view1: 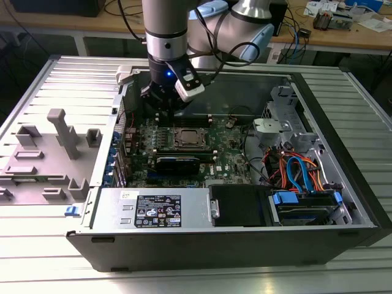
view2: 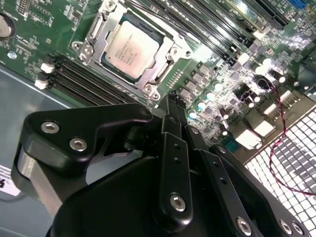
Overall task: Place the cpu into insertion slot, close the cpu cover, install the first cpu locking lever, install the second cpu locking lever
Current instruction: 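Install the first cpu locking lever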
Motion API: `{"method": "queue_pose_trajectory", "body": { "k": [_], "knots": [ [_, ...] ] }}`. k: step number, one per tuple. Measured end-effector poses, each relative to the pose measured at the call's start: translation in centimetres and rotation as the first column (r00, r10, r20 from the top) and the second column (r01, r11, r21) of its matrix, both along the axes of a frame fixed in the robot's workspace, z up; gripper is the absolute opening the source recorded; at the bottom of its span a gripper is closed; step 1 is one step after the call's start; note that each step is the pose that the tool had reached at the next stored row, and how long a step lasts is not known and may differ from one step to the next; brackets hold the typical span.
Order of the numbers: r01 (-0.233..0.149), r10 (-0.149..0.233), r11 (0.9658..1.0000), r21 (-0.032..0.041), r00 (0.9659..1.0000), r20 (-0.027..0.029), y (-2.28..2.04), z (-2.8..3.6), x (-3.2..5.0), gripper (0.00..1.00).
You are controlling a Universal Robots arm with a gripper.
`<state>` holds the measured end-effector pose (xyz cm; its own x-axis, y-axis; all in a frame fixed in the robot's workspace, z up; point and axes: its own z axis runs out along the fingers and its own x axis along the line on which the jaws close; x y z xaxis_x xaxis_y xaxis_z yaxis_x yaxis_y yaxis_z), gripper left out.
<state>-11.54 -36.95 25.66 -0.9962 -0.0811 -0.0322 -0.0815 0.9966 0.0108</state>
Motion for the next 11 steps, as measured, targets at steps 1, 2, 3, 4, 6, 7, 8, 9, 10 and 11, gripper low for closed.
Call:
{"method": "queue_pose_trajectory", "body": {
  "k": [1, 2, 3, 4, 6, 7, 8, 9, 10, 11],
  "knots": [
    [0.000, 0.000, 1.0000, 0.0001, 1.0000, 0.0000, 0.01, 0.00, -0.12, 0.11],
    [0.000, 0.000, 1.0000, 0.0001, 1.0000, 0.0000, 0.01, 0.00, -0.23, 0.11],
    [0.000, 0.000, 1.0000, 0.0000, 1.0000, 0.0000, 0.02, 0.00, -0.36, 0.11],
    [0.000, 0.000, 1.0000, 0.0000, 1.0000, 0.0000, 0.04, 0.00, -0.44, 0.11],
    [0.000, 0.000, 1.0000, 0.0000, 1.0000, 0.0000, 0.12, 0.00, -0.63, 0.11],
    [0.000, 0.000, 1.0000, 0.0000, 1.0000, -0.0001, 0.20, 0.00, -0.66, 0.11],
    [0.000, 0.000, 1.0000, 0.0000, 1.0000, 0.0000, 0.29, 0.00, -0.67, 0.11],
    [0.000, 0.000, 1.0000, 0.0001, 1.0000, -0.0001, 0.42, 0.00, -0.67, 0.11],
    [0.000, 0.000, 1.0000, 0.0000, 1.0000, 0.0000, 0.58, 0.00, -0.67, 0.11],
    [0.000, 0.000, 1.0000, 0.0000, 1.0000, -0.0001, 0.78, 0.00, -0.68, 0.11]
  ]
}}
